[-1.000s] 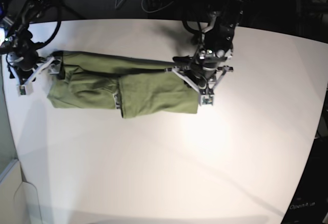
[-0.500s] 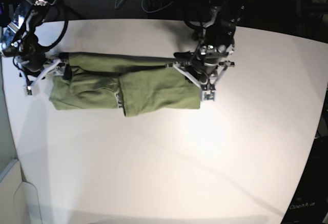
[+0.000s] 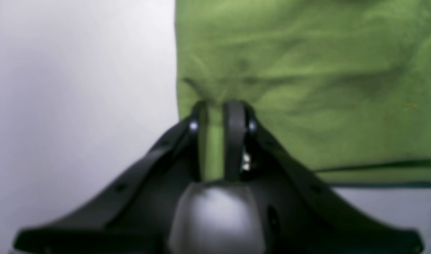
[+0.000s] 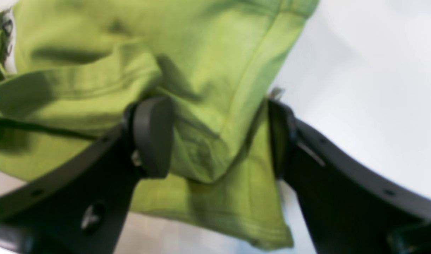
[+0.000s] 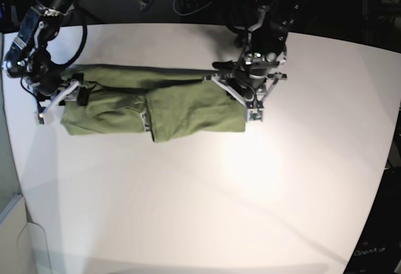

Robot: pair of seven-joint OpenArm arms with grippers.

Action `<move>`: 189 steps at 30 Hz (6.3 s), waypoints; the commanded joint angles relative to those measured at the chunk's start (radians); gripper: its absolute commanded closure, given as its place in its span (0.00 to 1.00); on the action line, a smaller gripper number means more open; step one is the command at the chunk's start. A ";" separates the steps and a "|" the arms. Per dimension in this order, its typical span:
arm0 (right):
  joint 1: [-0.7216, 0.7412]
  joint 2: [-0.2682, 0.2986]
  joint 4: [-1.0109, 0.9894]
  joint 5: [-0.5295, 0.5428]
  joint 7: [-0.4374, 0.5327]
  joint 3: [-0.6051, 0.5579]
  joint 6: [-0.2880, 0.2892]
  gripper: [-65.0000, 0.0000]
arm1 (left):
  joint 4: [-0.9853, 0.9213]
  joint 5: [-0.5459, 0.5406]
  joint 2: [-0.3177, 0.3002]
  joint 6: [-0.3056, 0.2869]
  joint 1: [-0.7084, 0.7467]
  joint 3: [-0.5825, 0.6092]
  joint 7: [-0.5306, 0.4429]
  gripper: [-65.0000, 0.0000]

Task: Fold the T-shirt properly
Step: 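Press the folded section with the left gripper, reposition the right gripper, then lift the strip end with the right gripper toward the left gripper, then fold the held end over the stack with both grippers, then release the shirt and press its sides with both grippers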

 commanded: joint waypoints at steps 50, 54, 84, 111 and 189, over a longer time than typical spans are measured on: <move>-0.052 -0.031 0.454 0.003 -0.107 -0.206 0.011 0.98 | -0.006 0.003 0.001 0.003 -0.004 0.005 0.036 0.88; -0.070 -0.078 0.496 0.003 -0.109 -0.277 0.011 0.98 | -0.006 0.003 0.001 0.003 -0.006 0.007 0.036 0.88; 0.010 -0.285 0.400 0.003 -0.133 -0.651 0.011 0.98 | 0.002 -0.005 0.010 0.003 -0.007 0.008 0.032 0.88; 0.011 -0.287 0.394 0.001 -0.132 -0.688 0.011 0.98 | 0.186 -0.005 -0.027 0.002 0.010 -0.148 0.109 0.88; 0.137 0.026 0.322 -0.004 -0.061 -0.694 0.011 0.90 | 0.273 -0.006 -0.053 -0.069 0.094 -0.162 0.148 0.88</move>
